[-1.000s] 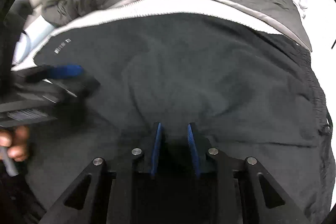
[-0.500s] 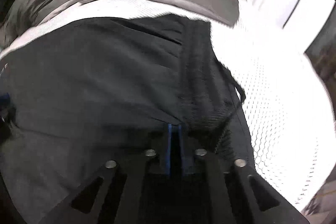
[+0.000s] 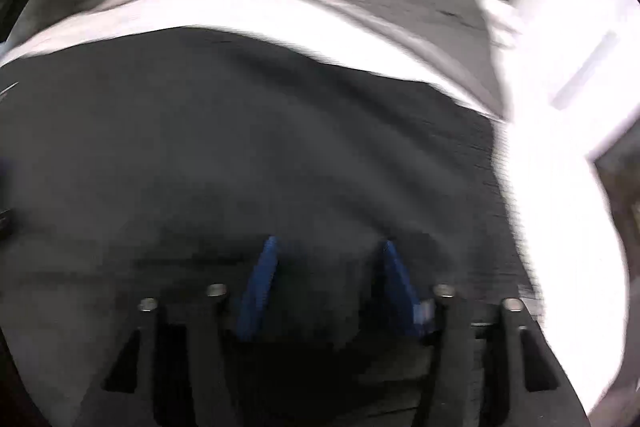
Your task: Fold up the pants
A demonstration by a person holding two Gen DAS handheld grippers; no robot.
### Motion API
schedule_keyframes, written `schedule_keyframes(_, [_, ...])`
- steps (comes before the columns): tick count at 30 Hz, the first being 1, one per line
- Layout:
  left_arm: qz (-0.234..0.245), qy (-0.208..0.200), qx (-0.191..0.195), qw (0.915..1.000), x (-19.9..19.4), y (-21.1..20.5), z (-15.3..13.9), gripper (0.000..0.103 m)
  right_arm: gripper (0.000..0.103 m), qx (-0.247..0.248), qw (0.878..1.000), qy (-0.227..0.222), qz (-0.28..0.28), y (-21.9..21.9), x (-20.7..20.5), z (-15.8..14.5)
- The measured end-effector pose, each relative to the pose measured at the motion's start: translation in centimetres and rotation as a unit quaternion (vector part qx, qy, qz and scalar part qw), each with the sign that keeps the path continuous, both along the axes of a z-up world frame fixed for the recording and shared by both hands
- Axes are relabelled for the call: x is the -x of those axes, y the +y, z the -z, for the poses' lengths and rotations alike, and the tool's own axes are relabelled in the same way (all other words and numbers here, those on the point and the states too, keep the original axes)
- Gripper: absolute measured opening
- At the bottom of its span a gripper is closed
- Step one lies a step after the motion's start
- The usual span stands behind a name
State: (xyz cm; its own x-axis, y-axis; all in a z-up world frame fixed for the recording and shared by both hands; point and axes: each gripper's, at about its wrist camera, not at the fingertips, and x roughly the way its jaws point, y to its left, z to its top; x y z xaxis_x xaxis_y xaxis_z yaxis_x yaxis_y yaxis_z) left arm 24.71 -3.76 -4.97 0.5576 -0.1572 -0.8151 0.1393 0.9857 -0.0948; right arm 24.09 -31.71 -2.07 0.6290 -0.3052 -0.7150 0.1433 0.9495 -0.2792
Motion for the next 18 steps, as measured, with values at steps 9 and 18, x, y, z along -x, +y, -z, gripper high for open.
schedule_keyframes(9, [-0.054, -0.058, 0.064, 0.9948, 4.3, 5.1, -4.2, 0.084, 0.098, -0.109, 0.989, -0.096, -0.033, -2.3, 13.6, -4.1])
schedule_keyframes(18, [-0.035, -0.055, 0.022, 0.9976, 13.5, 7.9, -3.0, 0.085, 0.102, -0.072, 0.994, -0.072, -0.041, 3.2, 21.9, 2.4])
